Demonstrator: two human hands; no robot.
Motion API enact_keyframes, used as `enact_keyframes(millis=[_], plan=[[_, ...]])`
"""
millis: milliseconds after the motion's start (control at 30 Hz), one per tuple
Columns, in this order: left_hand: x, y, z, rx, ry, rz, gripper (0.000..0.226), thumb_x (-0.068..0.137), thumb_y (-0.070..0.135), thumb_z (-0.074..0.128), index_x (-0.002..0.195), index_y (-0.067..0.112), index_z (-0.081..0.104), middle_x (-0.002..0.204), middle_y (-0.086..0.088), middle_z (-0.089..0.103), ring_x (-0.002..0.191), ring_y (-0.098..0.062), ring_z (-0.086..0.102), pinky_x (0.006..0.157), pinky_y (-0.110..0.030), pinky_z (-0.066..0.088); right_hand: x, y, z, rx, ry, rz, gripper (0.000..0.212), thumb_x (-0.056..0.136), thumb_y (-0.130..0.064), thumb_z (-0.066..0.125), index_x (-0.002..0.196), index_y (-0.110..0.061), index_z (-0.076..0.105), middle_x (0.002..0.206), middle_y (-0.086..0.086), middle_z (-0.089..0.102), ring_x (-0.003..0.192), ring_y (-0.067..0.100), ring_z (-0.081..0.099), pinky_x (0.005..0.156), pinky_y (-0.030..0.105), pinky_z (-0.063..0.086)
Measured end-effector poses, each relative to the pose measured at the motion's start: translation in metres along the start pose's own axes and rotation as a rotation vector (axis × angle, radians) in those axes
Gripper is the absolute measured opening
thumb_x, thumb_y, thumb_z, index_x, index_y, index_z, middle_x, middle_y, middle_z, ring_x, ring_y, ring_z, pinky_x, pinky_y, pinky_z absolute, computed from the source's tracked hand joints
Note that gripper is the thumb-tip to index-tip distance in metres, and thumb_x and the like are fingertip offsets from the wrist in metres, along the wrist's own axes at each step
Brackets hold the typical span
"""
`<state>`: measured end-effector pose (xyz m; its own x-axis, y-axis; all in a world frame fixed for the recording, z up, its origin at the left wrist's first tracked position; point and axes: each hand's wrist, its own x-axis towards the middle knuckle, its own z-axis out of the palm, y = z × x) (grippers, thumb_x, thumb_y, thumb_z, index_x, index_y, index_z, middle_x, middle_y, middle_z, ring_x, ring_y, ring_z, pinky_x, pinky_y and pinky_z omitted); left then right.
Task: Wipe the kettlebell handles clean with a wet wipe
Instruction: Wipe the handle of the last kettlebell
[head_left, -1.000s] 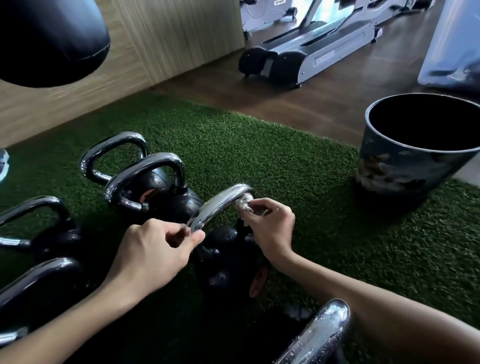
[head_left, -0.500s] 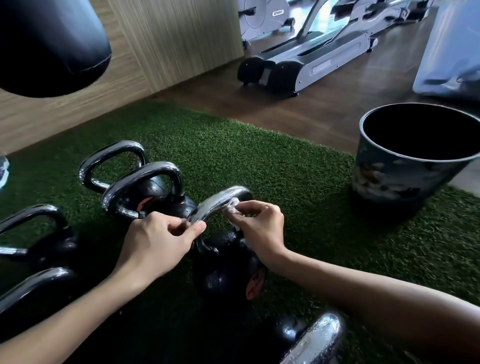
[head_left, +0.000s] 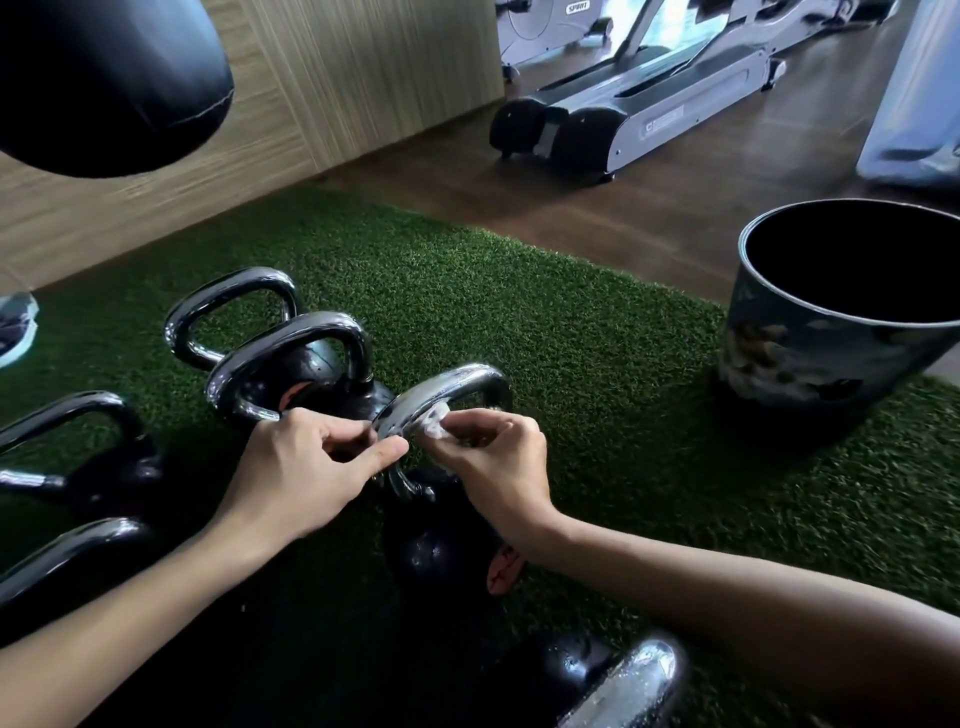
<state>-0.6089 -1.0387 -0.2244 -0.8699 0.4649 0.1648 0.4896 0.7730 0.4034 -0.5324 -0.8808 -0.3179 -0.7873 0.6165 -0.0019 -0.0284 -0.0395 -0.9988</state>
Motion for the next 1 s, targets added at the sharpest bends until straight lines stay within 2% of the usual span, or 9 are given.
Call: enact_keyframes(millis=[133,267,367,533,700,800,867,933,1000], plan=[[0.0,0.002,0.0,-0.023,-0.005,0.014,0.037,0.069,0.062,0.08,0.087,0.029,0.081,0.096,0.022,0.072,0.079,0.003,0.059,0.066,0.0,0.037,-0.002,-0.004,0.001,0.033,-0.013,0.007,0.025,0.072,-0.031,0.093,0.088,-0.016,0.082,0.075,-0.006,0.078,0.069,0.008,0.075,0.069,0.028,0.061],[0.001,0.005,-0.004,-0.034,-0.058,0.009,0.027,0.064,0.072,0.072,0.059,0.046,0.064,0.058,0.021,0.062,0.055,0.013,0.054,0.06,-0.001,0.04,0.006,-0.002,-0.003,0.058,0.003,0.047,0.03,0.07,-0.034,0.094,0.09,-0.016,0.082,0.076,-0.005,0.079,0.074,0.01,0.076,0.074,0.031,0.063],[0.001,0.005,-0.005,-0.029,-0.059,0.008,0.028,0.068,0.064,0.078,0.056,0.045,0.061,0.055,0.014,0.061,0.055,0.021,0.054,0.062,-0.001,0.042,-0.003,0.004,0.005,0.015,-0.13,-0.014,0.031,0.072,-0.029,0.093,0.098,-0.015,0.082,0.086,-0.006,0.08,0.083,0.008,0.076,0.083,0.035,0.063],[-0.004,-0.002,-0.006,-0.03,-0.054,0.015,0.035,0.067,0.061,0.079,0.085,0.031,0.081,0.074,0.027,0.066,0.064,0.017,0.048,0.063,0.003,0.039,0.002,0.006,0.0,-0.142,-0.25,-0.164,0.029,0.077,-0.028,0.09,0.103,-0.017,0.082,0.092,-0.006,0.08,0.084,0.003,0.075,0.082,0.031,0.062],[-0.018,-0.007,-0.011,-0.014,-0.044,0.088,0.047,0.071,0.056,0.079,0.101,0.02,0.082,0.091,0.013,0.075,0.08,0.025,0.053,0.056,0.0,0.039,0.001,0.002,0.002,-0.302,-0.416,-0.239,0.025,0.08,-0.027,0.087,0.104,-0.023,0.082,0.09,-0.009,0.08,0.079,-0.004,0.071,0.077,0.026,0.059],[-0.036,-0.004,-0.024,0.001,-0.09,0.159,0.033,0.076,0.037,0.084,0.099,0.012,0.082,0.086,0.04,0.037,0.088,0.022,0.034,0.077,-0.017,0.039,-0.001,0.007,-0.003,-0.494,-0.467,-0.373,0.023,0.078,-0.031,0.087,0.099,-0.023,0.083,0.089,-0.006,0.08,0.074,-0.001,0.071,0.071,0.025,0.056],[-0.048,-0.006,-0.033,0.026,-0.117,0.166,0.036,0.075,0.039,0.082,0.096,0.01,0.082,0.087,0.045,0.021,0.079,0.024,0.048,0.061,-0.009,0.043,-0.007,0.004,-0.014,-0.53,-0.475,-0.366,0.024,0.077,-0.033,0.087,0.098,-0.024,0.083,0.09,-0.007,0.08,0.072,-0.011,0.066,0.07,0.011,0.05],[-0.059,-0.013,-0.038,0.039,-0.114,0.153,0.043,0.074,0.045,0.078,0.099,0.011,0.082,0.088,0.046,0.018,0.057,0.022,0.055,0.053,-0.007,0.038,-0.015,0.0,-0.029,-0.508,-0.485,-0.339,0.025,0.076,-0.034,0.088,0.098,-0.025,0.083,0.089,-0.012,0.079,0.073,-0.014,0.066,0.07,0.01,0.049],[-0.069,-0.023,-0.04,0.05,-0.129,0.133,0.043,0.076,0.038,0.083,0.108,0.011,0.08,0.088,0.045,0.015,0.082,0.027,0.047,0.064,-0.017,0.041,-0.022,-0.005,-0.045,-0.461,-0.512,-0.315,0.025,0.075,-0.035,0.089,0.098,-0.027,0.083,0.088,-0.017,0.078,0.076,-0.01,0.069,0.071,0.018,0.054]])
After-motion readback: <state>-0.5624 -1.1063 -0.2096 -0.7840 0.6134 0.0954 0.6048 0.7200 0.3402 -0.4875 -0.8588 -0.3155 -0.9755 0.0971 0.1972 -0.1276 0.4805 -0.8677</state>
